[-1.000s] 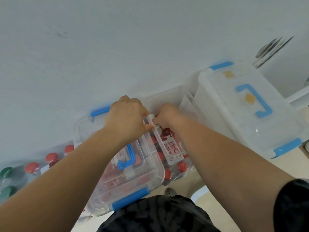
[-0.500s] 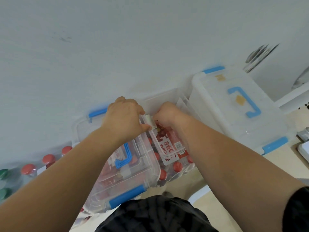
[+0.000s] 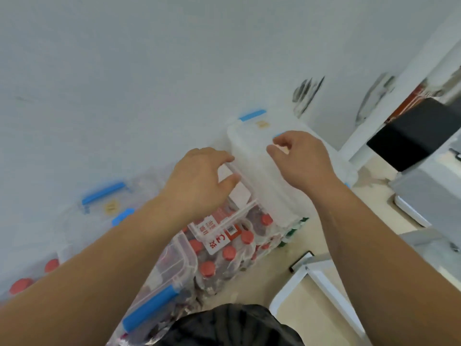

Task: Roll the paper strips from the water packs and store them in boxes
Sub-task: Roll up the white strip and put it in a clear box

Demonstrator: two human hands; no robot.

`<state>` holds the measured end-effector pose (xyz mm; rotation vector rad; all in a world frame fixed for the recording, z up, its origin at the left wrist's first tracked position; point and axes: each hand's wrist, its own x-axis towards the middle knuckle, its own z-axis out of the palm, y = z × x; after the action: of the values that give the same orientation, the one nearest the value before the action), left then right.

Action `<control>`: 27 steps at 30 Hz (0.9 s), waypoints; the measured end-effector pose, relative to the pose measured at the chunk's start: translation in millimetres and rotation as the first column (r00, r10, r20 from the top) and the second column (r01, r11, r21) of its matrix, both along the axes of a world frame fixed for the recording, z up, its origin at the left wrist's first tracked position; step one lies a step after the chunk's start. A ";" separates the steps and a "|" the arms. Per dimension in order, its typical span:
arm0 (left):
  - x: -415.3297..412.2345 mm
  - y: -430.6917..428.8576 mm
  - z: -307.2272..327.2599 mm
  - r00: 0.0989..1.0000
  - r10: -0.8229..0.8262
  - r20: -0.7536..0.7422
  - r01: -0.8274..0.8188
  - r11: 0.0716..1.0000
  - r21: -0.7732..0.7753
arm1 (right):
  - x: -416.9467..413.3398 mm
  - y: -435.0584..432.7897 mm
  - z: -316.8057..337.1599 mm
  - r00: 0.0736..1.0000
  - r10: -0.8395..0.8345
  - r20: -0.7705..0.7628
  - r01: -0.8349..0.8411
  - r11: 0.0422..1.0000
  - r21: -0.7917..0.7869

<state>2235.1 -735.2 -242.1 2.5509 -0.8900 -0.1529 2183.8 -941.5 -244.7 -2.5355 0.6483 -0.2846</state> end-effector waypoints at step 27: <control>-23.9 -84.5 -19.0 0.990 -0.140 -0.012 0.138 0.960 0.245 | -13.9 -90.4 -27.9 0.957 -0.150 -0.248 0.130 0.987 -0.097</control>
<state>2211.2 -819.7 -261.1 2.7130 -1.1152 -0.3163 2169.9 -1031.9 -272.6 -2.6312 0.9354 -0.0310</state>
